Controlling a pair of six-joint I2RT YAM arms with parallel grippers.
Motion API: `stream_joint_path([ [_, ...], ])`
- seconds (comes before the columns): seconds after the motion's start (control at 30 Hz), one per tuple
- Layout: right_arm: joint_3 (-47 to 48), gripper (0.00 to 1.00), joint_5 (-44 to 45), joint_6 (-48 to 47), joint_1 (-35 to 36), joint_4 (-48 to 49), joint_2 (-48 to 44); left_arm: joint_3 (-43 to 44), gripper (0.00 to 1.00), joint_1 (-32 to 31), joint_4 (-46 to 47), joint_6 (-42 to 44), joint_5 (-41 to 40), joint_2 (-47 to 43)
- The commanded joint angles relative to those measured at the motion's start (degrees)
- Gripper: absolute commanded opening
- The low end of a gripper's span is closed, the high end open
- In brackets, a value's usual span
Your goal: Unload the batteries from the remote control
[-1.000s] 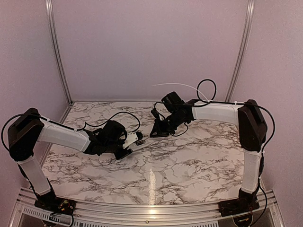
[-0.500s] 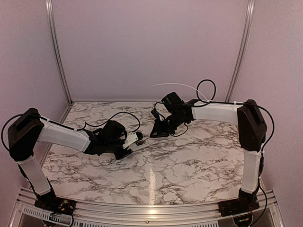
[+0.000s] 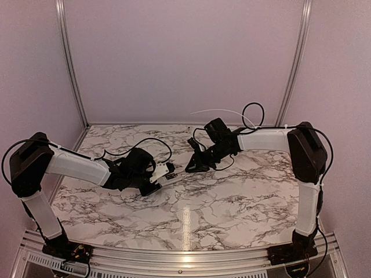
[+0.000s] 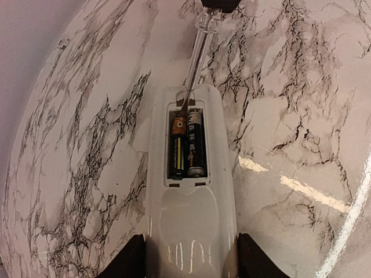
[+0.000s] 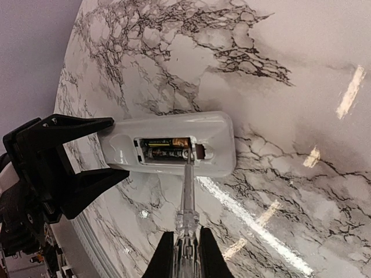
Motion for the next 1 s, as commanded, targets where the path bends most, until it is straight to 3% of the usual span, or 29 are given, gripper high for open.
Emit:
stream_joint_path([
  [0.0,-2.5,0.0,-12.1,-0.1,-0.8,5.2,-2.1,0.5,0.05,-0.2,4.4,0.6,1.6,-1.9],
  [0.3,-3.4,0.0,-18.9,2.2,-1.4,11.0,-2.4,-0.3,0.05,-0.2,4.9,0.7,4.4,-5.9],
  [0.97,-5.2,0.0,-28.1,-2.1,-2.1,6.0,-8.5,-7.5,0.06,-0.2,9.1,2.5,9.5,-15.2],
])
